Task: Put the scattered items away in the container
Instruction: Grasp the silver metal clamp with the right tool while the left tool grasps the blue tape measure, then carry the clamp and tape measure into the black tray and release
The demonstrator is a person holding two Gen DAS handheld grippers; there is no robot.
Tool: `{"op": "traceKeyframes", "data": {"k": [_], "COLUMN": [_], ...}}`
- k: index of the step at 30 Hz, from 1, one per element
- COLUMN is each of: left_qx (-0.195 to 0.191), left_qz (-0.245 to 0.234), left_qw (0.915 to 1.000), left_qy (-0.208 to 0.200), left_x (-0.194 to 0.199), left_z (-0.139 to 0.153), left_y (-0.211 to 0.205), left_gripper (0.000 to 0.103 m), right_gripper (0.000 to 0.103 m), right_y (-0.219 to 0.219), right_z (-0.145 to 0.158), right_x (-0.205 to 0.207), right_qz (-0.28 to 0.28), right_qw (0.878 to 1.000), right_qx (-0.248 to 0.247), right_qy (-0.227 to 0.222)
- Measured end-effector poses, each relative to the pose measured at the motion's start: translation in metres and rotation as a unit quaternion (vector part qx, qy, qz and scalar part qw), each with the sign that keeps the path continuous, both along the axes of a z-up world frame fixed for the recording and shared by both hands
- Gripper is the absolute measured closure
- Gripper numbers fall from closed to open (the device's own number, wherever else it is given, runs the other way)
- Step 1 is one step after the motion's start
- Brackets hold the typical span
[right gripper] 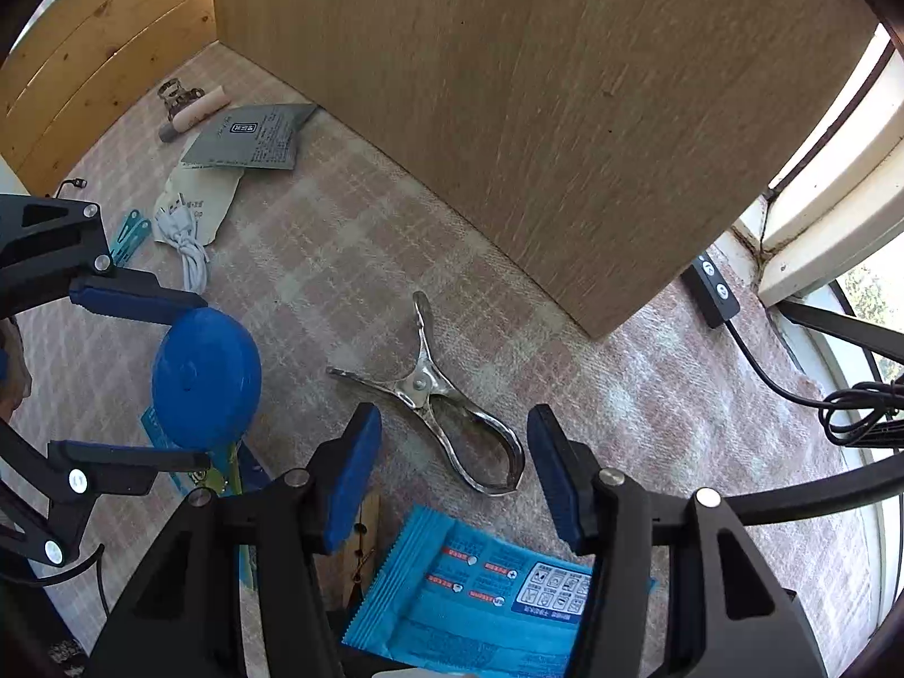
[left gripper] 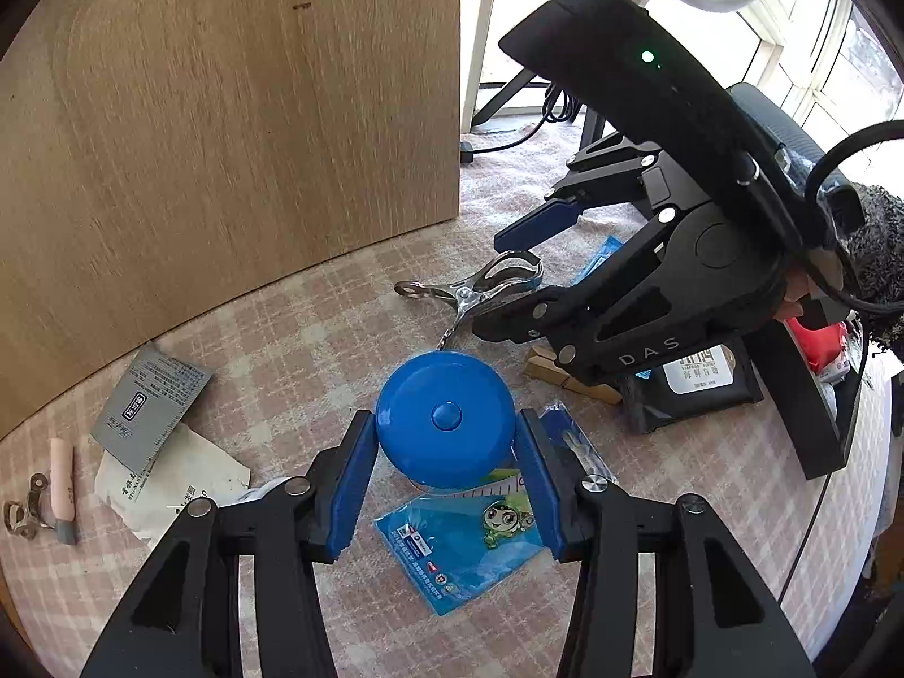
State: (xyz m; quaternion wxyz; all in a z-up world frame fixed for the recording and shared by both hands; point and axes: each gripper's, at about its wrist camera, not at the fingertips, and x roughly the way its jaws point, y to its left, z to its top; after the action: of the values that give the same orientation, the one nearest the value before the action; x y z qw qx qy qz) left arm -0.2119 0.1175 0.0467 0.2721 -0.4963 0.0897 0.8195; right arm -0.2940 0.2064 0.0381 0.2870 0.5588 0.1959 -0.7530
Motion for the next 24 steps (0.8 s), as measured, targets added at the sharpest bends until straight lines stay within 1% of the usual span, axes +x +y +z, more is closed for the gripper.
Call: {"op": "traceKeyframes", "data": {"k": [1,2,3,4,6,10,13,15,19,21,24], "left_qx": [0.002,0.003,0.004,0.004,0.005,0.013,0.008,0.004,0.015,0.017,0.026], "left_qz": [0.003,0.006,0.008,0.009,0.013,0.021,0.015,0.006,-0.007,-0.02,-0.046], "left_qw": [1.0,1.0,1.0,0.9999,0.9999,0.9997,0.9997,0.9996,0.9993,0.9989,0.9975], "left_qy": [-0.001,-0.002,-0.004,-0.004,-0.003,0.004,0.017,0.027,0.034,0.039,0.047], "left_x": [-0.001,-0.001,-0.001,-0.001,0.001,0.008,0.015,0.019,0.023,0.025,0.03], "left_z": [-0.001,-0.002,-0.003,-0.003,-0.001,0.009,0.02,0.028,0.045,0.055,0.069], "left_y": [-0.001,-0.002,-0.003,-0.003,-0.005,-0.006,-0.001,0.005,0.021,0.033,0.058], "left_gripper": [0.056,0.056,0.056,0.056,0.056,0.056,0.056,0.056,0.056,0.056,0.056], "right_gripper": [0.051,0.056,0.066,0.079,0.079,0.079,0.079,0.08,0.08,0.08,0.08], "right_y": [-0.001,0.0,0.001,0.004,0.013,0.023,0.038,0.048,0.072,0.089,0.134], "right_z": [-0.003,-0.003,-0.003,-0.002,-0.001,0.016,0.04,0.055,0.084,0.101,0.123], "right_x": [-0.001,-0.001,-0.001,-0.002,-0.005,0.011,0.025,0.032,0.041,0.051,0.072], "right_qz": [-0.002,-0.007,-0.014,-0.024,-0.054,-0.081,-0.112,-0.133,-0.174,-0.188,-0.213], "right_qw": [1.0,1.0,1.0,0.999,0.995,0.991,0.982,0.977,0.966,0.963,0.957], "right_qx": [-0.005,-0.013,-0.022,-0.036,-0.068,-0.104,-0.149,-0.169,-0.19,-0.187,-0.186], "right_qy": [-0.011,-0.013,-0.016,-0.026,-0.049,-0.027,-0.008,0.003,0.025,0.044,0.068]}}
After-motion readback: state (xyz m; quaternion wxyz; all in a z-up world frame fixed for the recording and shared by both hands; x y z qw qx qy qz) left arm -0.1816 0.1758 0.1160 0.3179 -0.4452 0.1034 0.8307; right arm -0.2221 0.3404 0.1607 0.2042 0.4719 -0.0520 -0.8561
